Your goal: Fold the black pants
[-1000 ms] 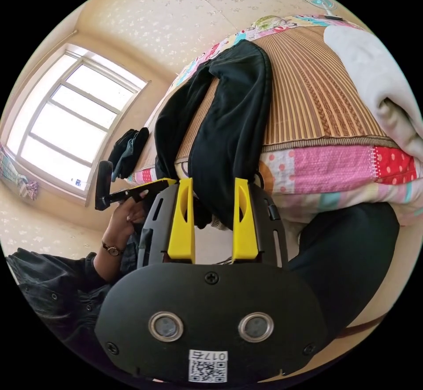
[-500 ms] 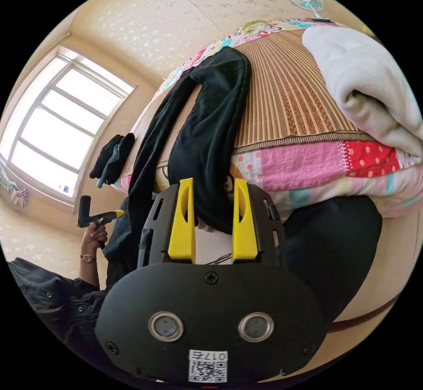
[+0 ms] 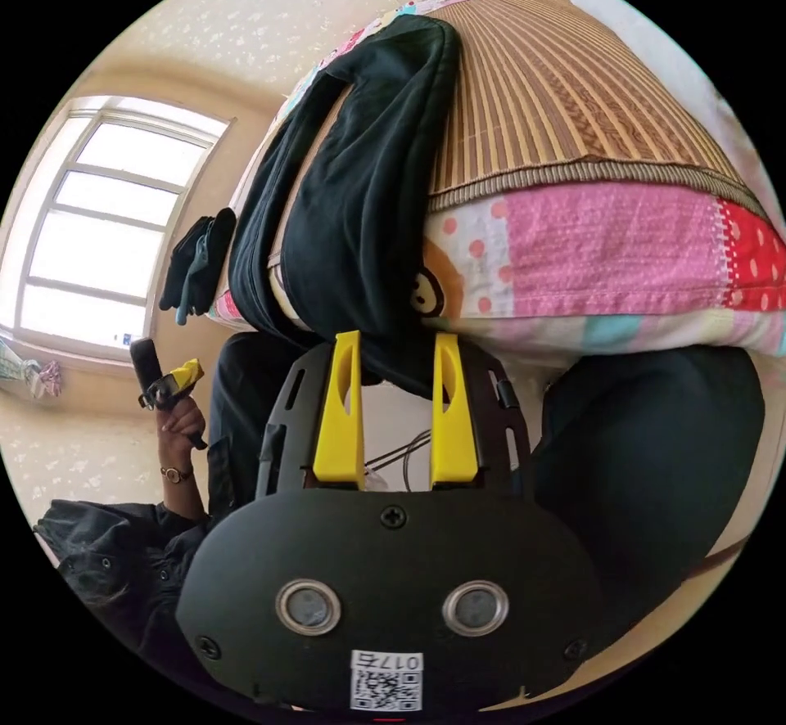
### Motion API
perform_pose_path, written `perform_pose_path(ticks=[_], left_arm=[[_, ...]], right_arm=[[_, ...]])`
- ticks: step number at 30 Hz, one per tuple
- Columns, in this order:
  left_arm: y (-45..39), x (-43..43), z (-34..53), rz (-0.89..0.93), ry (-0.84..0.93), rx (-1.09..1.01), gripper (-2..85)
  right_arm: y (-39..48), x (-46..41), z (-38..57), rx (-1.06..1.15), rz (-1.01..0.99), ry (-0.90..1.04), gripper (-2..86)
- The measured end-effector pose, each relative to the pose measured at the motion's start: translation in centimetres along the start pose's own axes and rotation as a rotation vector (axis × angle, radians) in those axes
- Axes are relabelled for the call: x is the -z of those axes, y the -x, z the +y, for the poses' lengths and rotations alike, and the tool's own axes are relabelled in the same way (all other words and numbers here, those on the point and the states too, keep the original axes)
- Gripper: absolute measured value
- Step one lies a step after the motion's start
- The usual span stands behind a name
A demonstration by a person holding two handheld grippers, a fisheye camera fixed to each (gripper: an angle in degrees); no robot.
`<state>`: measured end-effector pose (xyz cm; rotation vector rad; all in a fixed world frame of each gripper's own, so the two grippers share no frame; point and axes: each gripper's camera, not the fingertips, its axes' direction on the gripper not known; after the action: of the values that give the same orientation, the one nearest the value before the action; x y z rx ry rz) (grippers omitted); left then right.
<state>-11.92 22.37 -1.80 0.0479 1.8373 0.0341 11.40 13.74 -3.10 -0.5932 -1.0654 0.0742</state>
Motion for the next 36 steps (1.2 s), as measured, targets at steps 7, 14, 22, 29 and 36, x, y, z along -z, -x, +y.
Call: perform_pose_path(ticks=[7,14,22,29,36], left_arm=[[-6.7,-0.6,0.4,-0.044,0.132,-0.148,9.6],[-11.0,-2.5,-1.9,-0.028,0.17,-0.196,10.2],[-12.6,-10.3,-10.1,-0.226,0.286,-0.042,15.9],[-9.2,-14.8,-7.7,-0.345,0.389,0.047,7.1],[-5.8,-3.6,-4.7,0.064,0.111,0.069,3.5]], right_arm=[[1.0,5.2,4.1,0.061,-0.113,0.016,3.8],[-0.9,13.7,9.6,0.052,-0.318,-0.105,3.2],[1.1,18.5,9.9,0.199,-0.582,-0.102,3.0],[1.9,15.1,7.9,0.303,-0.518,0.074,3.2],[0.2,19.4,5.0,0.535,-0.846,0.165,5.4]])
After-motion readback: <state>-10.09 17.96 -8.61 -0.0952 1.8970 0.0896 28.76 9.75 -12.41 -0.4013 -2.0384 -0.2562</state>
